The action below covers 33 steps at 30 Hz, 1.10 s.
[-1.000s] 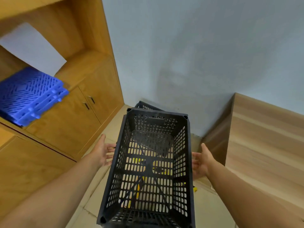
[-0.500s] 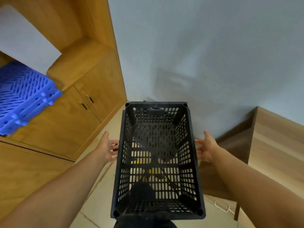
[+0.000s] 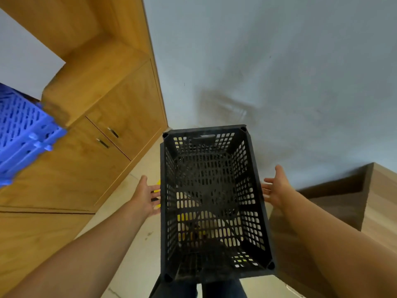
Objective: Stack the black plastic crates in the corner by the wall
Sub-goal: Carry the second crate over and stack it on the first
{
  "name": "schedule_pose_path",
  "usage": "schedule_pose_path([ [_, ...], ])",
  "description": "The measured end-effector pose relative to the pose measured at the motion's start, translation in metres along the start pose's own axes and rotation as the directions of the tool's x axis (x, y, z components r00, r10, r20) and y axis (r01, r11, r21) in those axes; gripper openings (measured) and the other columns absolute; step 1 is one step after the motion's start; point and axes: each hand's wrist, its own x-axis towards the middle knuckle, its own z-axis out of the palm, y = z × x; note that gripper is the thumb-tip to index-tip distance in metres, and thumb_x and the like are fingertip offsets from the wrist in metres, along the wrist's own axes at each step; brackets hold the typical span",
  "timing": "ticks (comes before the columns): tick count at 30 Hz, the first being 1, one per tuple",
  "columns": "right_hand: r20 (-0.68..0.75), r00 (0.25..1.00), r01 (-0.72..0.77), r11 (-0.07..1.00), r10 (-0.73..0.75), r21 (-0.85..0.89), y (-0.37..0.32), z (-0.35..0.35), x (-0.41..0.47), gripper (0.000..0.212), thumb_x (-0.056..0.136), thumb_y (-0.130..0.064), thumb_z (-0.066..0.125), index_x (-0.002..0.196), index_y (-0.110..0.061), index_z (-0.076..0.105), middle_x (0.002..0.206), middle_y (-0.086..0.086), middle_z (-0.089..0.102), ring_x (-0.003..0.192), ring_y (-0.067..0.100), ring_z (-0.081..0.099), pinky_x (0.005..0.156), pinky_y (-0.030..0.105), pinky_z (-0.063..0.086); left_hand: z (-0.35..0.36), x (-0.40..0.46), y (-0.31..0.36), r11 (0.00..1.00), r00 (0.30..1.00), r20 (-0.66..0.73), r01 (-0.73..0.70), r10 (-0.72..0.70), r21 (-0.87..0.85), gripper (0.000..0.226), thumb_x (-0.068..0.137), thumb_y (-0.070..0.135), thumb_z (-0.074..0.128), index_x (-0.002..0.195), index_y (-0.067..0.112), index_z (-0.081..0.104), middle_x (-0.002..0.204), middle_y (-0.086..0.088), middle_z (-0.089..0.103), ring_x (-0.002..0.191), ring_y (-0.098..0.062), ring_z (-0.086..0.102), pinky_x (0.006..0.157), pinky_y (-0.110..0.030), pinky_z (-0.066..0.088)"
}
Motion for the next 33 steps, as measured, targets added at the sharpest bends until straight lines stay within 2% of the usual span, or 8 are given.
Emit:
schedule_pose_path([
  [4, 0.054, 0.999, -0.001, 0.998, 0.004, -0.057, -0.027, 0.016, 0.038, 0.079, 0.093, -0.061, 0.023, 0.142, 0.001, 0.031, 0.118, 0.021, 0.050, 0.090, 0.030, 0.053, 0.095, 0.044, 0.040, 0.015, 0.021, 0.007, 0.997, 0.999, -0.035, 0.015, -0.018, -0.079, 0.067, 0.093, 0.061, 0.021, 0.111, 0.009, 0.057, 0.110, -0.012, 0.057, 0.099, -0.028, 0.051, 0.088, -0.044, 0.039],
  [10, 0.069, 0.997, 0.057, 0.975, -0.044, -0.213, -0.067, 0.039, 0.099, 0.082, 0.093, -0.063, 0.019, 0.134, 0.004, 0.040, 0.085, 0.012, 0.050, 0.076, 0.024, 0.048, 0.087, 0.039, 0.040, 0.041, 0.052, 0.004, 0.978, 0.994, -0.083, 0.057, -0.075, -0.201, 0.064, 0.093, 0.061, 0.021, 0.092, 0.007, 0.057, 0.095, -0.012, 0.054, 0.085, -0.027, 0.051, 0.086, -0.044, 0.040],
  [13, 0.073, 0.995, 0.090, 0.958, -0.073, -0.272, -0.085, 0.051, 0.119, 0.070, 0.094, -0.061, 0.019, 0.117, -0.002, 0.047, 0.079, 0.011, 0.050, 0.068, 0.022, 0.046, 0.066, 0.032, 0.039, 0.055, 0.063, 0.002, 0.968, 0.989, -0.106, 0.077, -0.105, -0.241, 0.062, 0.093, 0.061, 0.023, 0.088, 0.007, 0.055, 0.091, -0.012, 0.054, 0.081, -0.027, 0.052, 0.081, -0.042, 0.042],
  [17, 0.099, 0.989, 0.136, 0.929, -0.109, -0.344, -0.104, 0.063, 0.144, 0.065, 0.097, -0.055, 0.017, 0.087, 0.000, 0.051, 0.072, 0.010, 0.047, 0.063, 0.021, 0.043, 0.063, 0.032, 0.038, 0.070, 0.079, -0.006, 0.952, 0.990, -0.067, 0.101, -0.125, -0.290, 0.065, 0.092, 0.064, 0.023, 0.093, 0.008, 0.055, 0.096, -0.013, 0.055, 0.086, -0.028, 0.053, 0.086, -0.046, 0.041],
  [21, 0.152, 0.987, 0.094, 0.935, -0.043, -0.342, -0.123, 0.070, 0.168, 0.073, 0.094, -0.062, 0.015, 0.096, -0.001, 0.055, 0.087, 0.011, 0.052, 0.077, 0.022, 0.048, 0.077, 0.035, 0.040, 0.086, 0.089, -0.017, 0.935, 0.986, -0.068, 0.119, -0.150, -0.334, 0.066, 0.091, 0.065, 0.022, 0.093, 0.008, 0.055, 0.097, -0.013, 0.056, 0.088, -0.029, 0.053, 0.084, -0.046, 0.041],
  [26, 0.191, 0.981, 0.099, 0.927, -0.030, -0.363, -0.136, 0.079, 0.193, 0.088, 0.090, -0.067, 0.013, 0.133, 0.002, 0.046, 0.140, 0.018, 0.044, 0.133, 0.031, 0.037, 0.113, 0.044, 0.028, 0.102, 0.102, -0.030, 0.921, 0.984, -0.066, 0.132, -0.167, -0.367, 0.069, 0.091, 0.065, 0.022, 0.100, 0.005, 0.055, 0.103, -0.015, 0.058, 0.098, -0.034, 0.054, 0.085, -0.051, 0.042],
  [29, 0.188, 0.978, 0.158, 0.902, -0.087, -0.401, -0.140, 0.085, 0.205, 0.080, 0.094, -0.060, 0.013, 0.129, 0.001, 0.050, 0.141, 0.019, 0.045, 0.132, 0.030, 0.037, 0.114, 0.040, 0.025, 0.107, 0.110, -0.032, 0.920, 0.984, -0.059, 0.138, -0.171, -0.368, 0.071, 0.090, 0.066, 0.022, 0.104, 0.005, 0.055, 0.111, -0.017, 0.058, 0.109, -0.036, 0.053, 0.091, -0.053, 0.042],
  [33, 0.184, 0.973, 0.209, 0.883, -0.142, -0.421, -0.146, 0.090, 0.215, 0.063, 0.100, -0.046, 0.018, 0.123, 0.000, 0.055, 0.129, 0.015, 0.053, 0.106, 0.024, 0.046, 0.091, 0.033, 0.034, 0.114, 0.114, -0.033, 0.918, 0.983, -0.040, 0.152, -0.178, -0.366, 0.075, 0.089, 0.067, 0.025, 0.122, 0.004, 0.050, 0.123, -0.018, 0.056, 0.114, -0.038, 0.053, 0.099, -0.055, 0.041],
])
